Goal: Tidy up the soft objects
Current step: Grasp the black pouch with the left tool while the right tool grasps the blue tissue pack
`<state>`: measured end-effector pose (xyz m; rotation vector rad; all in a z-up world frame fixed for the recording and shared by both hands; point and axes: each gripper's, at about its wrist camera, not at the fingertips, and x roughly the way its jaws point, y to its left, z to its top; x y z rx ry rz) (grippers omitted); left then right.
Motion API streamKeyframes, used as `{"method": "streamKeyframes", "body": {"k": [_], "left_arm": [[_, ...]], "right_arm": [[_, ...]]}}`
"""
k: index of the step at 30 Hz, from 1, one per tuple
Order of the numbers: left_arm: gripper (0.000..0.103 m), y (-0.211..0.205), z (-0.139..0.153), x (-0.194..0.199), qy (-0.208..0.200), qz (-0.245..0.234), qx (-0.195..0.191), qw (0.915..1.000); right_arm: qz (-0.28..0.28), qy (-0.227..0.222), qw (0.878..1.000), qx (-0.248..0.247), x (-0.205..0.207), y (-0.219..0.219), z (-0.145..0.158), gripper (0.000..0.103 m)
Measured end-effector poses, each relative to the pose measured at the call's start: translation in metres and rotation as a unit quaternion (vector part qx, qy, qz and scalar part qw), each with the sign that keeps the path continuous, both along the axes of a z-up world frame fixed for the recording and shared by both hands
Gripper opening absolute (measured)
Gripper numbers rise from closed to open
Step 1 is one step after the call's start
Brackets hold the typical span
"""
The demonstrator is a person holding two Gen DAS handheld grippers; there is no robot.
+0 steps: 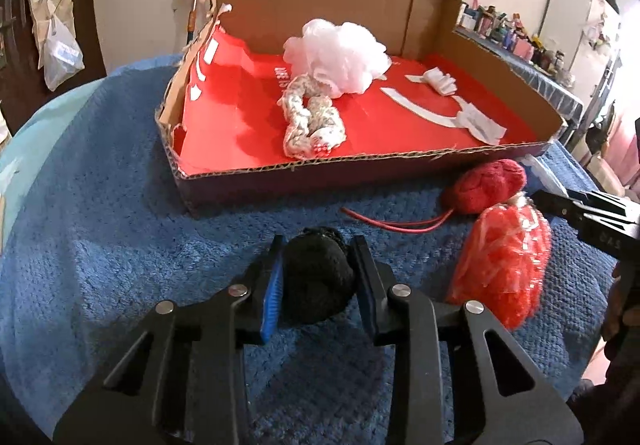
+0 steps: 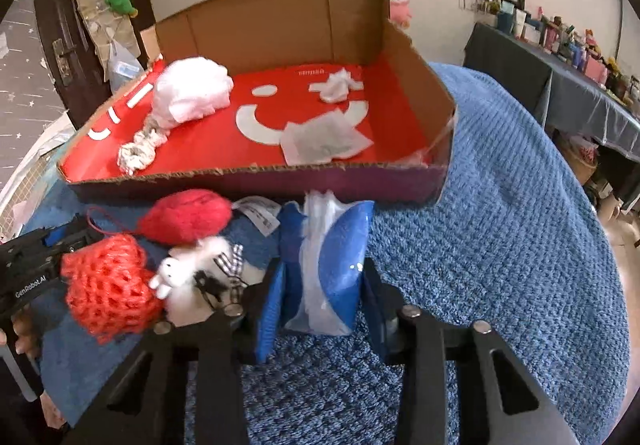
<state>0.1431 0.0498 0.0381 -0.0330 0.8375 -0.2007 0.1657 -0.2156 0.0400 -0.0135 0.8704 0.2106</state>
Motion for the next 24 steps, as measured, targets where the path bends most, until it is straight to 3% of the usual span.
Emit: {"method": "streamKeyframes", "body": {"k": [2,10,24], "left_arm": [[0.03,-0.002,0.004,-0.003,-0.006,-0.006,-0.001,1.0],[0.03,-0.007,0.016,-0.011,-0.024,-0.016,0.002,0.9996],[0.03,-0.007,-0.002,-0.016,0.005,-0.024,0.006,0.9997]], "right_arm": [[0.002,-0.011,1.0,0.001,-0.003,0.0,0.005,0.031],[0.006,-0.026,0.999,0.022,-0.007,-0.005,0.02,0.026],[0.005,0.002,0.999,0.04,-0.019,-0.019,0.007,0.02]]}}
